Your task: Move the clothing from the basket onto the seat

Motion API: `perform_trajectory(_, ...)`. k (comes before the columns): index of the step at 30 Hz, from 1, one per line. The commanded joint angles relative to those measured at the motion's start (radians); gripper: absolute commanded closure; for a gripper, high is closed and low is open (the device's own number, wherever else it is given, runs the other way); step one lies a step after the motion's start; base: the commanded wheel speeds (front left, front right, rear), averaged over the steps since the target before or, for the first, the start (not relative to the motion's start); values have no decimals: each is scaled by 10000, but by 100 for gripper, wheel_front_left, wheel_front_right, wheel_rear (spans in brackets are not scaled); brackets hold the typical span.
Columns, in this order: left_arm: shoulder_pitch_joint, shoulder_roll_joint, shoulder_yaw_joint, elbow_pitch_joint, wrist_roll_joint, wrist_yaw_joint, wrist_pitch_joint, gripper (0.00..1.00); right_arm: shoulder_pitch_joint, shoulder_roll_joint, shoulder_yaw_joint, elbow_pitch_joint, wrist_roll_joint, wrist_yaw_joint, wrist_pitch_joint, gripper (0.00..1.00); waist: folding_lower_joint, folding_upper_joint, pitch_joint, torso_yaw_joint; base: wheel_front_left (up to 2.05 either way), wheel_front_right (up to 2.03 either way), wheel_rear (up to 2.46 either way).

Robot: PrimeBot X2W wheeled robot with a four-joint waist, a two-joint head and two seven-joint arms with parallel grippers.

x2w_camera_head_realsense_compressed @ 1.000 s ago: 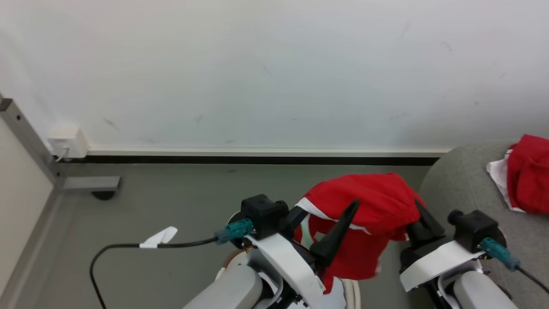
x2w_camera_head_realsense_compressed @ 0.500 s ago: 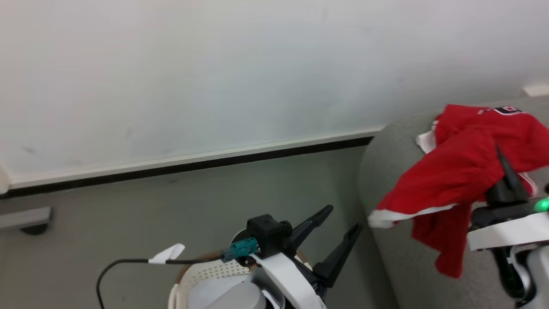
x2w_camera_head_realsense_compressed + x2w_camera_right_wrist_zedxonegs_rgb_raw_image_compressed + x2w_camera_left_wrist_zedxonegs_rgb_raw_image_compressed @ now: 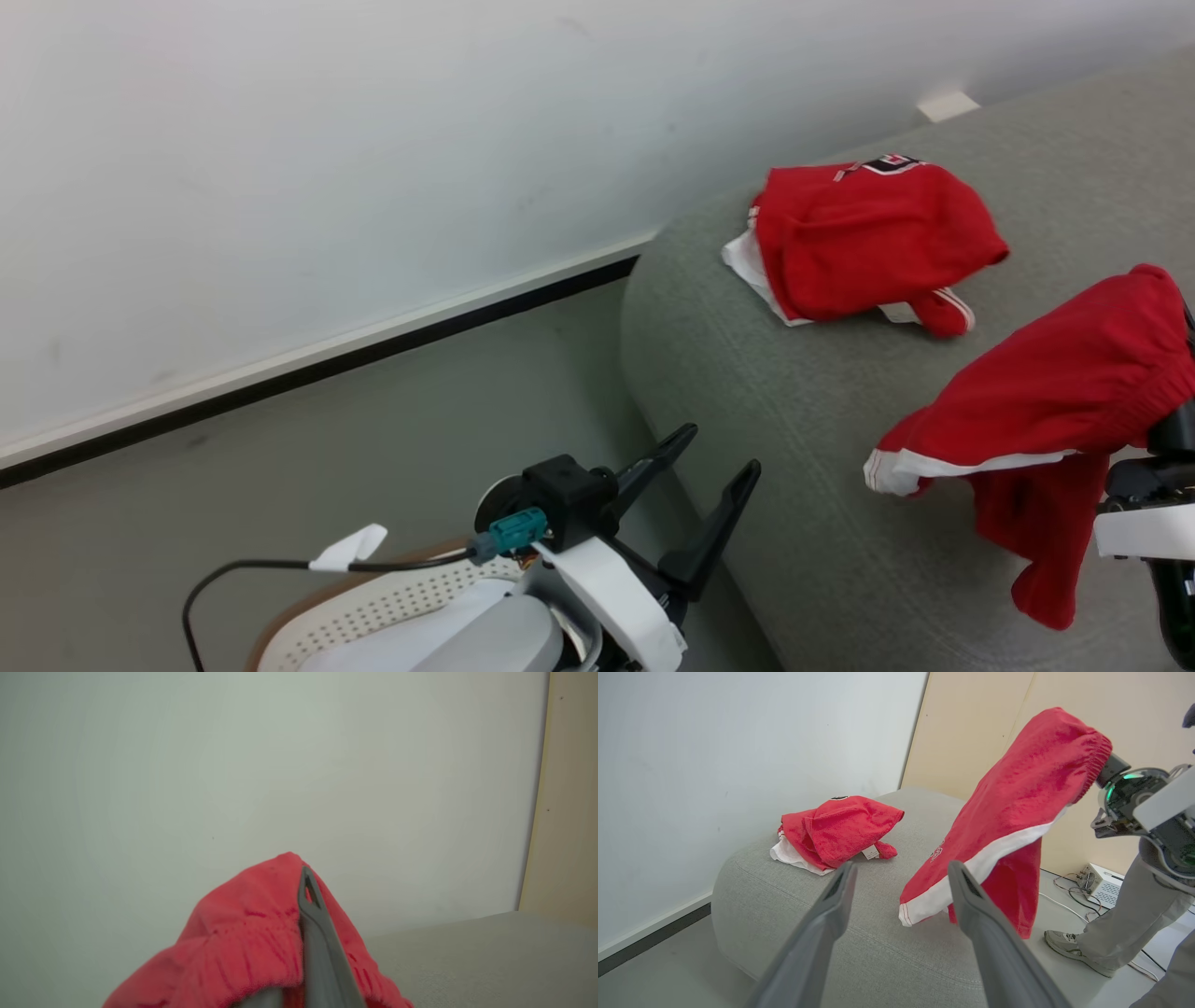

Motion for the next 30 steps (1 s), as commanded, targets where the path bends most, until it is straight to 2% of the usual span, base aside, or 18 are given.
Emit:
perform_trajectory(1,-45,60,26,70,58,-31,-56,0,145,74,-35,-105,-70,-23,-30,100,0,-1,181,-443,0,0,0)
perform_trajectory(8,-107,-71,84,300,312,-114,-77,0,294,147,-71,-301,0,-23,-30,100,0,-1,299,-800,0,0,0)
perform_trajectory(15,-266,-116,105,411,406,-223,-76,0,-337,-218,-60,-121,40,-23,234,100,0,-1,694,-544,0,0,0)
perform_trajectory(20,-474,-17,78,424,497,-246,-73,0,-1472,-975,-92,532,228,-23,486,100,0,-1,1324,-3,0,0,0)
perform_trajectory(26,-669,275,179,407,555,-198,-27,0,-2938,-1919,-402,2005,473,-23,532,100,0,-1,2206,797,0,0,0)
perform_trajectory(30,-819,529,269,279,548,-171,69,0,-3904,-2651,-264,3061,-15,-23,520,100,0,-1,2770,1246,0,0,0)
